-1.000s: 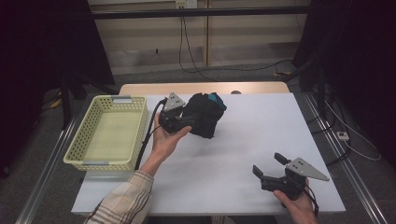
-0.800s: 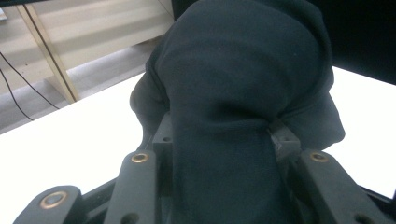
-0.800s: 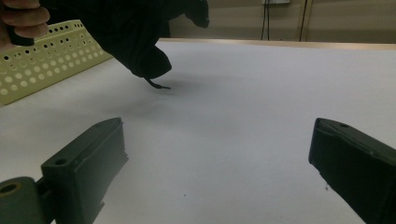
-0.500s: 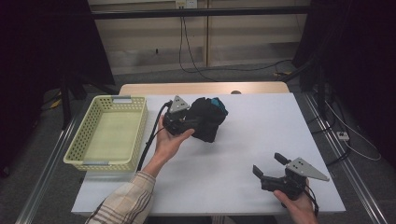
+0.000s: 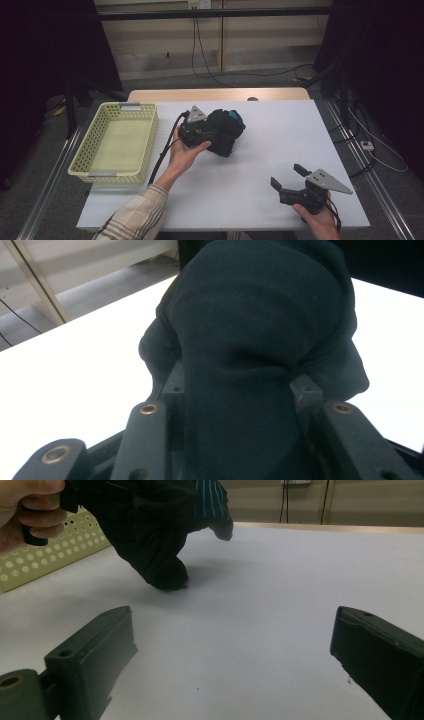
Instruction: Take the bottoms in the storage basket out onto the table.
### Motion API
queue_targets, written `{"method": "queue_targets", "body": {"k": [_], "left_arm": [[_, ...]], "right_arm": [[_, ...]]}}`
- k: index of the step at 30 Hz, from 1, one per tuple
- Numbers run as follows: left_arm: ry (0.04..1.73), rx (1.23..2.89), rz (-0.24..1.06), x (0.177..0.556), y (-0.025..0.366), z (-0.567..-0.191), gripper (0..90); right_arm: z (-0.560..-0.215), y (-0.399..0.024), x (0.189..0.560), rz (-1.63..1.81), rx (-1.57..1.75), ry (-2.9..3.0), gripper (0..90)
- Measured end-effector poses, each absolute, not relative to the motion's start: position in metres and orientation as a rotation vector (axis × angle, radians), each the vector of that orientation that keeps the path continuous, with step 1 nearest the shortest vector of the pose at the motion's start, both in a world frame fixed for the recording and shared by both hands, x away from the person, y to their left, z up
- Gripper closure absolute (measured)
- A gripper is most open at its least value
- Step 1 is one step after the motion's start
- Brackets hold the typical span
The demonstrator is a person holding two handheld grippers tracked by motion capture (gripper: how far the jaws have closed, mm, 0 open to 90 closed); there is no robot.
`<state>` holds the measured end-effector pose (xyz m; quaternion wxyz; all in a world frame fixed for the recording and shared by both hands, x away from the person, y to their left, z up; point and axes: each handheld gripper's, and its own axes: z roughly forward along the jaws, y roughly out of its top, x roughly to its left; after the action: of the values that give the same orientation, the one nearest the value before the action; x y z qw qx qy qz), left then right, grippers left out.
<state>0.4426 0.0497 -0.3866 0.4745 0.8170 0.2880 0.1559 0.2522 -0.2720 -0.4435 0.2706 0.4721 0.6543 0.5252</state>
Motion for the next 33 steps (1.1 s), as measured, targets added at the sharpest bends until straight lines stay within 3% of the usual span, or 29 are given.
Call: {"method": "queue_targets", "body": {"k": [33], "left_arm": [[0.725,2.121,0.350,0.448,0.034,-0.416,55.9]], "right_arm": [[-0.444,-0.272,0.252,1.415,1.274,1.764,4.0]]}}
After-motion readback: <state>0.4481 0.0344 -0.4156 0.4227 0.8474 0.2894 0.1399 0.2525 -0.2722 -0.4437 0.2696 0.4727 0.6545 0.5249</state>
